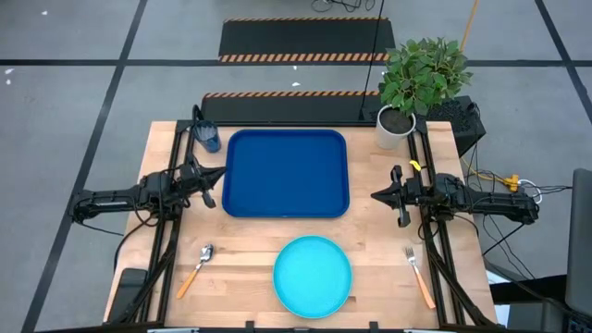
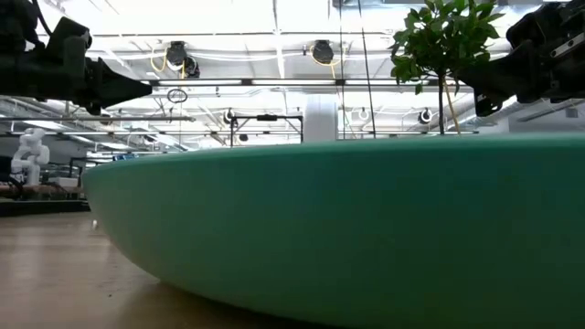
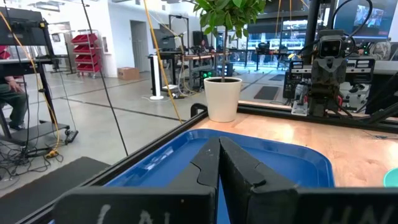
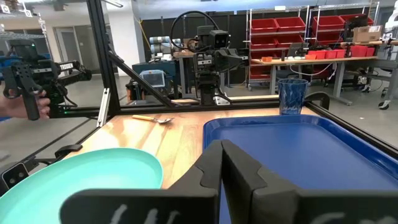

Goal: Pick and place plate/cup/fork/spoon on tray

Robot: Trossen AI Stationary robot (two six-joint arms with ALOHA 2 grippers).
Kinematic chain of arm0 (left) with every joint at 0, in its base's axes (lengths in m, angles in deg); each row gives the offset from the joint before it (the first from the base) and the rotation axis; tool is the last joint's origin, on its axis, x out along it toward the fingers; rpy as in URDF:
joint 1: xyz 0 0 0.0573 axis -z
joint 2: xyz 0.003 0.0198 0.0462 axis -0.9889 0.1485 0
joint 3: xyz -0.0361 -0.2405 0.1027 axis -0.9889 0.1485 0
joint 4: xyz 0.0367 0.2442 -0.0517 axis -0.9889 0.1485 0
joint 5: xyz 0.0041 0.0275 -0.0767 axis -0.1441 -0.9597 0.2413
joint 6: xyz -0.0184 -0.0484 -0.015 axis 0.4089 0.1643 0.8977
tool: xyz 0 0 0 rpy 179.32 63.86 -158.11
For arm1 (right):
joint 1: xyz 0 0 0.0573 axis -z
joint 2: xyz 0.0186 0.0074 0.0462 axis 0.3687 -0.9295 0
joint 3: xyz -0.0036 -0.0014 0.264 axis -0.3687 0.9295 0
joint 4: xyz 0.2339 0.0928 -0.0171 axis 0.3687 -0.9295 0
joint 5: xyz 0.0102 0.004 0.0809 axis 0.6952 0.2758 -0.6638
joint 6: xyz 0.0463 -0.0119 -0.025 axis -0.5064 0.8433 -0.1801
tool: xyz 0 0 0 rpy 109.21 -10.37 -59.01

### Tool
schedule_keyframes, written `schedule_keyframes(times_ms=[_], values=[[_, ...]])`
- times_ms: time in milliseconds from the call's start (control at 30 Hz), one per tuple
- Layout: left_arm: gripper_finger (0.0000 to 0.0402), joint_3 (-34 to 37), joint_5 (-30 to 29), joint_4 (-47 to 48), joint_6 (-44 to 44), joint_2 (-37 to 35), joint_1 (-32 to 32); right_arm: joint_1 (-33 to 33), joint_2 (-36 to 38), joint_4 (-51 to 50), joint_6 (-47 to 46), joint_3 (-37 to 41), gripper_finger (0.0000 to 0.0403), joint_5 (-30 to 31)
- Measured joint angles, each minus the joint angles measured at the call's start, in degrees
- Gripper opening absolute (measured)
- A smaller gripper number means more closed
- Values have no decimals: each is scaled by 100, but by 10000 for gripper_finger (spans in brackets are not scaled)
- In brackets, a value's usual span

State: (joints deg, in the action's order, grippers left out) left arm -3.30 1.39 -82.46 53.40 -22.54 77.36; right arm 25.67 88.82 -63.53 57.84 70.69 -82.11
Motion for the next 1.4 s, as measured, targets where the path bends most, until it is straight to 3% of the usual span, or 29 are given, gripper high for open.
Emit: schedule_keyframes(times_ms=[1400], values=[[15, 0, 47, 4, 411, 0, 0, -2, 0, 11, 0, 1, 0, 0]])
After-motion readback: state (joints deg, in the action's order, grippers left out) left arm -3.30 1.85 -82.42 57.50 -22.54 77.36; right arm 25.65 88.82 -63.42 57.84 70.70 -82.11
